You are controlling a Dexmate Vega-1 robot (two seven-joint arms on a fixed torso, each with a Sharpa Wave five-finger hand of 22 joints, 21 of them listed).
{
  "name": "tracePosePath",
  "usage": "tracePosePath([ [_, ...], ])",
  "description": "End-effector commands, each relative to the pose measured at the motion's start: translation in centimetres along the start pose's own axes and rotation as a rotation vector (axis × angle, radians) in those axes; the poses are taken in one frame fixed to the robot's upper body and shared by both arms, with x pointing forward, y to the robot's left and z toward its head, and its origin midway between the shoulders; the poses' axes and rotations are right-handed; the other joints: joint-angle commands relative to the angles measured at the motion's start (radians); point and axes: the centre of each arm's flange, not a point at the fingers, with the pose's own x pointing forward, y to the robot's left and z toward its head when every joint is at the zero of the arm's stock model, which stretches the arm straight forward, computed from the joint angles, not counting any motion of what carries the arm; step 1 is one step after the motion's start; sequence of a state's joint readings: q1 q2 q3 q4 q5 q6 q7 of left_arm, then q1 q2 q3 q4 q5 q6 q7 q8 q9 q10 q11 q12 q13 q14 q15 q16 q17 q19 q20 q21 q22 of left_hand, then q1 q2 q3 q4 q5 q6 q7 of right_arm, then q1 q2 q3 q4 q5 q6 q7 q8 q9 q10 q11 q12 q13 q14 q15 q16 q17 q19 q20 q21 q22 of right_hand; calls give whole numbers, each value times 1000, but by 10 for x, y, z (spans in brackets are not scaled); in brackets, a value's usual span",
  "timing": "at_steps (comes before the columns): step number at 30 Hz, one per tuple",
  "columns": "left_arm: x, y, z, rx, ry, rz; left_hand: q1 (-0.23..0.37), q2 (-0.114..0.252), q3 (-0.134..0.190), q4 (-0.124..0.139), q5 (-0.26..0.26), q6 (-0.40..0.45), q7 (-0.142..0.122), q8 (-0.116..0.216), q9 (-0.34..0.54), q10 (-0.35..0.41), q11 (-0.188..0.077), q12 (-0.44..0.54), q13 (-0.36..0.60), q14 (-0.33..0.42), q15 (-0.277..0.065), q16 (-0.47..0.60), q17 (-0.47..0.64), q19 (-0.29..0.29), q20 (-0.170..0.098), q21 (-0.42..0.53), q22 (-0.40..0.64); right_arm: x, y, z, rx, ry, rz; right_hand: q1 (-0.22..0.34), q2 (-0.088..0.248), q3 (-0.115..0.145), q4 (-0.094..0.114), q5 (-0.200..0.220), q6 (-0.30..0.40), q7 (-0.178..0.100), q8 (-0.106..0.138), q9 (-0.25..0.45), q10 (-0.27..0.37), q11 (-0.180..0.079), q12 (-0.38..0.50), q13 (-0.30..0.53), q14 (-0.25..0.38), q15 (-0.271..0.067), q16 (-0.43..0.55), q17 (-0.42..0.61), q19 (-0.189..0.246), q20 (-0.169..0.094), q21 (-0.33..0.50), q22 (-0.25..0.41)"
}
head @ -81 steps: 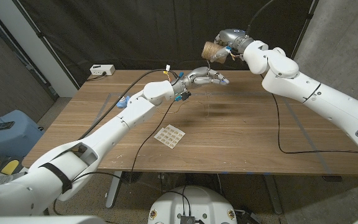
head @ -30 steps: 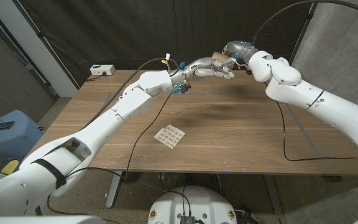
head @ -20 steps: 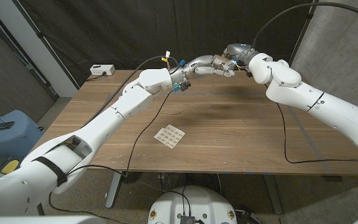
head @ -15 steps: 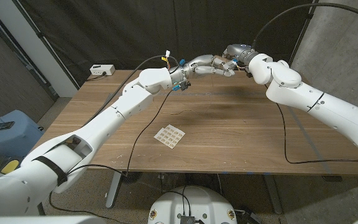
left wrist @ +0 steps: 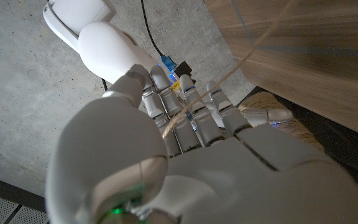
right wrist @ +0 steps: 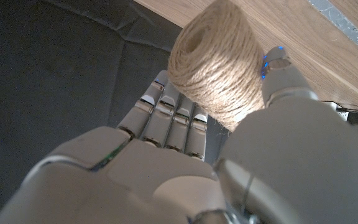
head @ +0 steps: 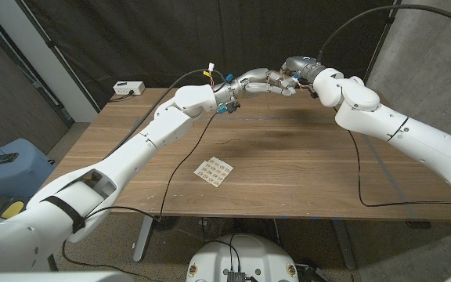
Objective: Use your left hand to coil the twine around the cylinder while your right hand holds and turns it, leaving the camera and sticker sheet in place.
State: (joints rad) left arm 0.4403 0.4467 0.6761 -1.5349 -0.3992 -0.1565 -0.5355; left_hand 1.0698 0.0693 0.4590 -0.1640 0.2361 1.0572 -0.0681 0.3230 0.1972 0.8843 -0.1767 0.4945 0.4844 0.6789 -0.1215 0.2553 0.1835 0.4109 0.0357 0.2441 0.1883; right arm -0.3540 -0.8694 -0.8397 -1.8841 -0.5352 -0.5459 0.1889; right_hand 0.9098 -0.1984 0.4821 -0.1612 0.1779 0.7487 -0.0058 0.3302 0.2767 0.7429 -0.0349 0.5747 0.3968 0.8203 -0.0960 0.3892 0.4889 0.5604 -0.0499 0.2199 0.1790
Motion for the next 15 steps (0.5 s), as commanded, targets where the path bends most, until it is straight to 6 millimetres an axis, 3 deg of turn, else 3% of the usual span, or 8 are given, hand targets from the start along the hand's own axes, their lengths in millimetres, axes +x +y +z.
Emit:
tracePosePath([
  [1, 6, 22, 18, 24, -39, -46, 6, 11, -6, 1, 10, 6, 2, -8, 3, 7, 2, -14, 21, 0, -8, -13, 4, 8, -7, 7, 5, -7, 27, 16, 5, -46, 39, 117, 119, -2, -1, 6, 69, -54, 8, 3, 91, -84, 7, 7, 18, -131, -15, 7, 8, -6, -1, 3],
  [15, 0, 27, 23, 33, -47, -32, 4, 11, -7, 2, 11, 5, 2, -10, 3, 10, 4, -18, 26, 6, -2, -14, 3, 10, -6, 8, 5, -1, 34, 21, 5, -54, 58, 117, 120, -4, 1, 5, 68, -55, 6, 2, 92, -84, 6, 7, 20, -130, -20, 9, 8, -7, -2, 3],
])
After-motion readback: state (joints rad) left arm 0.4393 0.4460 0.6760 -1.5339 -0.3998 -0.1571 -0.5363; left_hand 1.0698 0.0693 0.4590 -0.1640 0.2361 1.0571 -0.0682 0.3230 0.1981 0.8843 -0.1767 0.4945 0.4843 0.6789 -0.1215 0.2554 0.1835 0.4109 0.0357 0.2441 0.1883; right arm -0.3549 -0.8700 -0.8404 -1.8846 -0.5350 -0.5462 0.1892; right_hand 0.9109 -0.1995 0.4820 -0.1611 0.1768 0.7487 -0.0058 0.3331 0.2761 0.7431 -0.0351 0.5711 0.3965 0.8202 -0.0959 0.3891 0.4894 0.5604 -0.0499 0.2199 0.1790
